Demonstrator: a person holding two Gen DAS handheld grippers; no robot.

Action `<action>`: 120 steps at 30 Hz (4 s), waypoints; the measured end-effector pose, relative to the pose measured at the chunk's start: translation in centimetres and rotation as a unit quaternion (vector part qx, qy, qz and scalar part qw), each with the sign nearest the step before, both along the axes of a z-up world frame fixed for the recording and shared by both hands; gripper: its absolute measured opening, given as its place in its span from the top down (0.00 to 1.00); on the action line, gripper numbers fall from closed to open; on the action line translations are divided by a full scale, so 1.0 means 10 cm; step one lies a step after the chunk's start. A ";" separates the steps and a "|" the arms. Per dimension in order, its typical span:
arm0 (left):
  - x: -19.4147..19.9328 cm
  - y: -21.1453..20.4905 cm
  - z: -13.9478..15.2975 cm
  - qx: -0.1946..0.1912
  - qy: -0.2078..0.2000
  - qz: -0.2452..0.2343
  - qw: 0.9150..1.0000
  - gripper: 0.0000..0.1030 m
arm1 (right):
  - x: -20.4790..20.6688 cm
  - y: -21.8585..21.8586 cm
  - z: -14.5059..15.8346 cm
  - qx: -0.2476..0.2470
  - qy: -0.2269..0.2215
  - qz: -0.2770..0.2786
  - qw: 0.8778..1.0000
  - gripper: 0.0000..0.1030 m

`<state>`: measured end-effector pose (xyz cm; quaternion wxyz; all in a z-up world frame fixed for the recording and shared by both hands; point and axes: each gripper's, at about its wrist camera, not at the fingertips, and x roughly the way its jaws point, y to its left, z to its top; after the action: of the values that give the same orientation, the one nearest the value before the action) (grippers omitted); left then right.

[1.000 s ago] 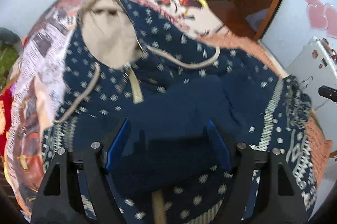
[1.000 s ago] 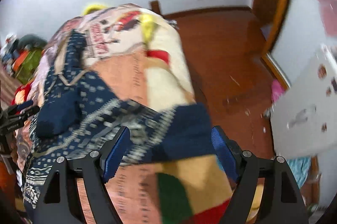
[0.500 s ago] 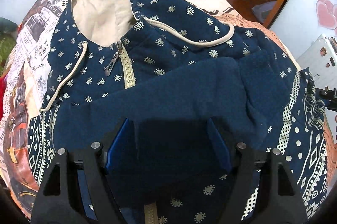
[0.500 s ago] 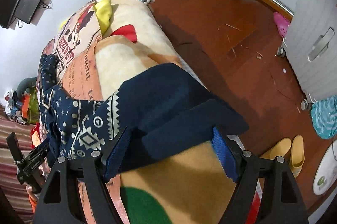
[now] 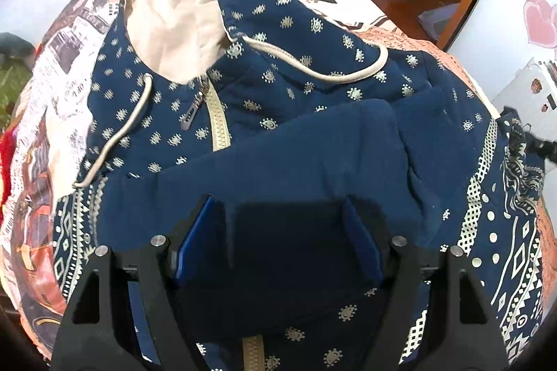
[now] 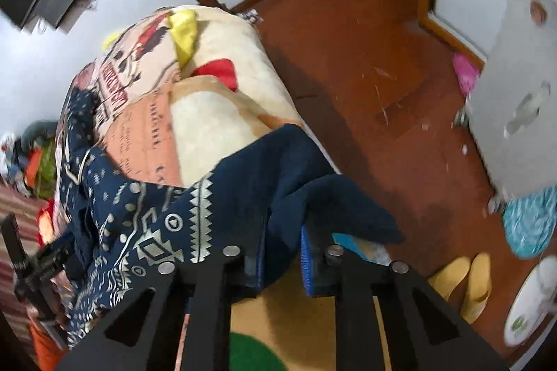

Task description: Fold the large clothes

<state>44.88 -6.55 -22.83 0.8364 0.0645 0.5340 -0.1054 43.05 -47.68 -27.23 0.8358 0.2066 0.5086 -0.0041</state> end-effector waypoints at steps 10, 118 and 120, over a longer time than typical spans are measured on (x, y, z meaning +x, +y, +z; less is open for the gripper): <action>-0.17 0.14 0.47 -0.024 -0.045 0.002 0.999 0.28 | -0.02 0.50 1.01 -0.053 -0.135 0.062 0.987 0.90; -0.62 1.70 -0.18 -0.006 0.024 0.085 0.996 0.41 | 0.06 2.36 0.31 -0.134 -0.043 0.291 0.946 0.46; -0.63 1.84 -0.22 -0.004 0.022 0.097 0.995 0.37 | 0.06 2.37 0.28 -0.143 -0.038 0.297 0.943 0.46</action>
<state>38.55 11.83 -25.01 0.8307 0.0068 0.5560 -0.0268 43.69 -23.99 -24.39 0.8383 -0.0756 0.5090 0.1799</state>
